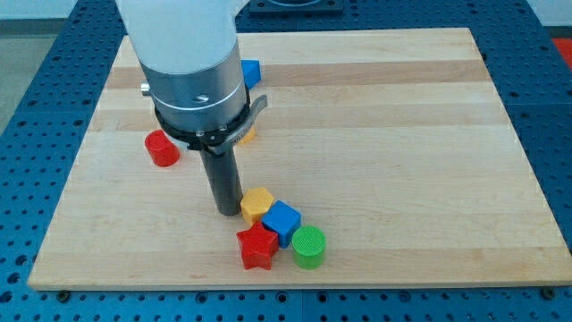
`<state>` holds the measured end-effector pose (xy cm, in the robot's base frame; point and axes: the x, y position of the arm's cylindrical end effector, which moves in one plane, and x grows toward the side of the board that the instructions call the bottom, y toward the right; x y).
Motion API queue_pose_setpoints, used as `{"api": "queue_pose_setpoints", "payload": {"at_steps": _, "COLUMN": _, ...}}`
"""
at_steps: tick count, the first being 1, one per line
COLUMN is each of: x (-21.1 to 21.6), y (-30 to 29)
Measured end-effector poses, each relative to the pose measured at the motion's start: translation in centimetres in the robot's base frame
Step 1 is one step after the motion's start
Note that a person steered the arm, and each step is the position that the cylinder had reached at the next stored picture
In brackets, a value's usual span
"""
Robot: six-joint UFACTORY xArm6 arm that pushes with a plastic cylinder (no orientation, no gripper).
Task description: Push red circle into yellow hexagon
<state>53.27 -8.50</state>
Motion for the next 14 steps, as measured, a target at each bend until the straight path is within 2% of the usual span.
{"api": "queue_pose_setpoints", "payload": {"at_steps": 3, "x": 4.0, "y": -17.7}}
{"api": "queue_pose_setpoints", "payload": {"at_steps": 4, "x": -2.6, "y": -20.2}}
{"api": "queue_pose_setpoints", "payload": {"at_steps": 6, "x": -11.6, "y": -19.3}}
{"api": "queue_pose_setpoints", "payload": {"at_steps": 7, "x": -11.2, "y": -19.2}}
{"api": "queue_pose_setpoints", "payload": {"at_steps": 8, "x": -8.3, "y": -16.5}}
{"api": "queue_pose_setpoints", "payload": {"at_steps": 9, "x": -7.8, "y": -15.9}}
{"api": "queue_pose_setpoints", "payload": {"at_steps": 14, "x": -8.1, "y": -8.2}}
